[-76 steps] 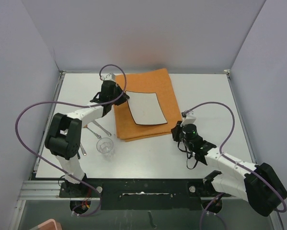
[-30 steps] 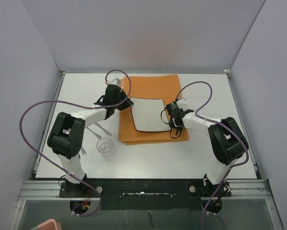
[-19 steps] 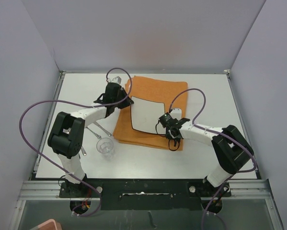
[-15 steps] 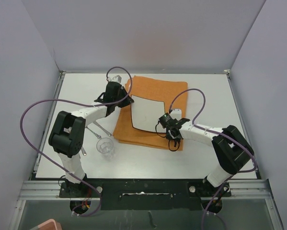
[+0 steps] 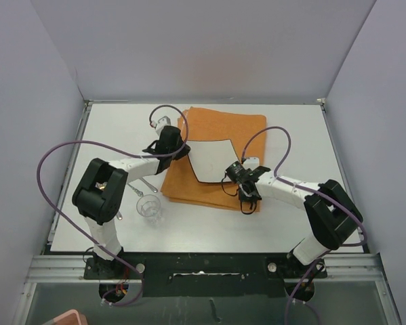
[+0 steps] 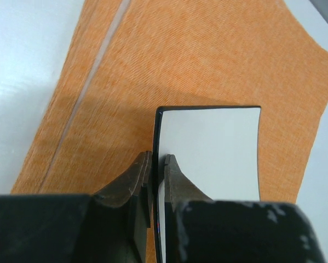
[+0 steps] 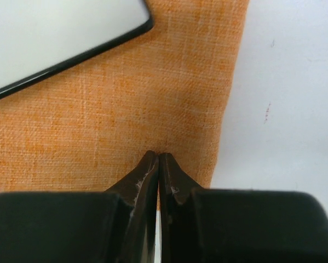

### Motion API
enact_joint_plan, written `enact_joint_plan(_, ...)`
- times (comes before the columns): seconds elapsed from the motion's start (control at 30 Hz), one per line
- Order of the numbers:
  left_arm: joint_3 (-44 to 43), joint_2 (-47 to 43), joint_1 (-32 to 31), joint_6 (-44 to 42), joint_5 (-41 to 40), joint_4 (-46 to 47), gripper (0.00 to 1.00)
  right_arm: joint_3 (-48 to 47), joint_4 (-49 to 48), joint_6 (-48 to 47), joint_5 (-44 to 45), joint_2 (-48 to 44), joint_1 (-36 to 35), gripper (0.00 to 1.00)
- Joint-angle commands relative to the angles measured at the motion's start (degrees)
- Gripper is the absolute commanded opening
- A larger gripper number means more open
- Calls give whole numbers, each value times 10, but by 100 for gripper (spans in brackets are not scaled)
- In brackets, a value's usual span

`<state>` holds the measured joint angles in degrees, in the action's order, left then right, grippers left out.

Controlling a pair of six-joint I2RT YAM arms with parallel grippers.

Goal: Set the dinner table for one person
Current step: Place the plate on the napkin, then adjust the plate on the napkin.

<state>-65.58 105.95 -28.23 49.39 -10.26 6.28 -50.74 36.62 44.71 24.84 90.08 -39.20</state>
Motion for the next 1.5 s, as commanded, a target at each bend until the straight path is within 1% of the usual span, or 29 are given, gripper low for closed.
enact_joint_plan(0.0,18,12,-12,92,-55,57,0,-26,24,9,5,-29,-8,0)
enact_joint_plan(0.1,13,33,-33,127,-81,51,0,-29,23,9,5,-33,-10,0)
enact_joint_plan(0.17,22,44,-43,161,-89,68,0,-33,26,9,4,-34,-10,0)
enact_joint_plan(0.23,19,50,-56,173,-103,65,0,-38,33,10,5,-38,-11,0)
enact_joint_plan(0.33,10,59,-78,164,-107,67,0,-46,39,10,8,-45,-12,0)
enact_joint_plan(0.43,0,68,-83,137,-66,76,0,-57,42,5,8,-51,-11,0)
enact_joint_plan(0.5,-12,68,-83,109,-41,59,11,-67,44,-1,7,-56,-11,0)
enact_joint_plan(0.57,-33,58,-85,72,-37,19,16,-79,43,-6,7,-61,-12,1)
enact_joint_plan(0.6,-37,51,-87,54,-41,5,18,-85,41,-8,7,-65,-11,6)
enact_joint_plan(0.63,-40,42,-87,36,-39,-6,20,-90,36,-11,8,-70,-11,13)
enact_joint_plan(0.7,-40,23,-88,3,-39,-21,26,-96,21,-14,12,-85,-11,33)
enact_joint_plan(0.73,-41,13,-88,-14,-36,-30,27,-97,10,-17,15,-94,-10,43)
enact_joint_plan(0.77,-41,2,-89,-28,-34,-42,28,-98,0,-17,22,-103,-9,49)
enact_joint_plan(0.8,-39,-9,-91,-45,-36,-50,28,-99,-9,-17,28,-114,-7,52)
enact_joint_plan(0.87,-30,-36,-97,-67,-48,-73,30,-95,-35,-15,30,-126,5,54)
enact_joint_plan(0.93,-11,-68,-103,-64,-67,-100,31,-87,-67,-10,9,-132,29,55)
enact_joint_plan(0.97,4,-87,-112,-57,-88,-111,31,-81,-85,-9,0,-131,39,56)
enact_joint_plan(1.07,50,-146,-143,-54,-156,-115,31,-78,-94,12,-23,-118,66,56)
enact_joint_plan(1.1,62,-161,-148,-52,-163,-116,31,-74,-97,20,-24,-116,72,56)
enact_joint_plan(1.17,79,-178,-149,-47,-155,-121,31,-56,-115,39,-25,-122,82,57)
enact_joint_plan(1.3,86,-180,-151,-22,-150,-164,31,-19,-146,93,-21,-124,101,57)
enact_joint_plan(1.47,122,-179,-154,29,-131,-165,31,13,-153,167,-2,-114,106,57)
